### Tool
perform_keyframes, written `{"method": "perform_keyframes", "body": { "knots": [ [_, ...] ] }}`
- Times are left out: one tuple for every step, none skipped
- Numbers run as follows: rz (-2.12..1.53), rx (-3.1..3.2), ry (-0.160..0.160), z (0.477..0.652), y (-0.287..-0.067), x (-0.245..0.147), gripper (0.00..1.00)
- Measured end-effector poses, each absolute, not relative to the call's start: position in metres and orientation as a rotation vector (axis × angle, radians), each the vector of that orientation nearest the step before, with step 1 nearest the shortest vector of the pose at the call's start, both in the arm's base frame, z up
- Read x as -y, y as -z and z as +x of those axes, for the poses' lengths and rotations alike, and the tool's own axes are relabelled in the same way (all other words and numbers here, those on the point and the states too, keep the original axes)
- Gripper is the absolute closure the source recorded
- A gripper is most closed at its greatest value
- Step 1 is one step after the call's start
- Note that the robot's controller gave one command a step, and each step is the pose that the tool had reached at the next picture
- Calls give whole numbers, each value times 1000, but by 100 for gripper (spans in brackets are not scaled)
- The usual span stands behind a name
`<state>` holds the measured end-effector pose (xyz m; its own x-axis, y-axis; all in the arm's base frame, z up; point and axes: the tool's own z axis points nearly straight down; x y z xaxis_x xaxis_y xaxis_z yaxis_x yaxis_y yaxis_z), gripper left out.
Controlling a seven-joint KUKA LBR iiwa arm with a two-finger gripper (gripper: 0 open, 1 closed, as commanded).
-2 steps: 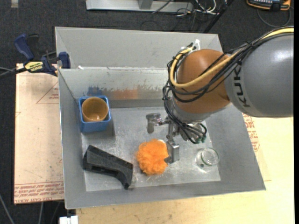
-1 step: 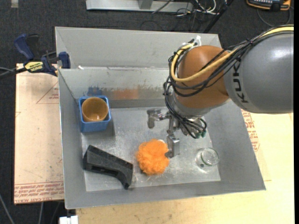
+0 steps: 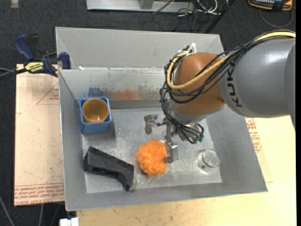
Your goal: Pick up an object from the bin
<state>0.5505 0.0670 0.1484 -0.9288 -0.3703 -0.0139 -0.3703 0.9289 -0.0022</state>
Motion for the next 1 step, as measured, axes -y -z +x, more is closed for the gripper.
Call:
{"method": "perform_keyframes", "body": {
  "knots": [
    [-1002, -2959, 4, 530, -117, -85, 0]
  ]
}}
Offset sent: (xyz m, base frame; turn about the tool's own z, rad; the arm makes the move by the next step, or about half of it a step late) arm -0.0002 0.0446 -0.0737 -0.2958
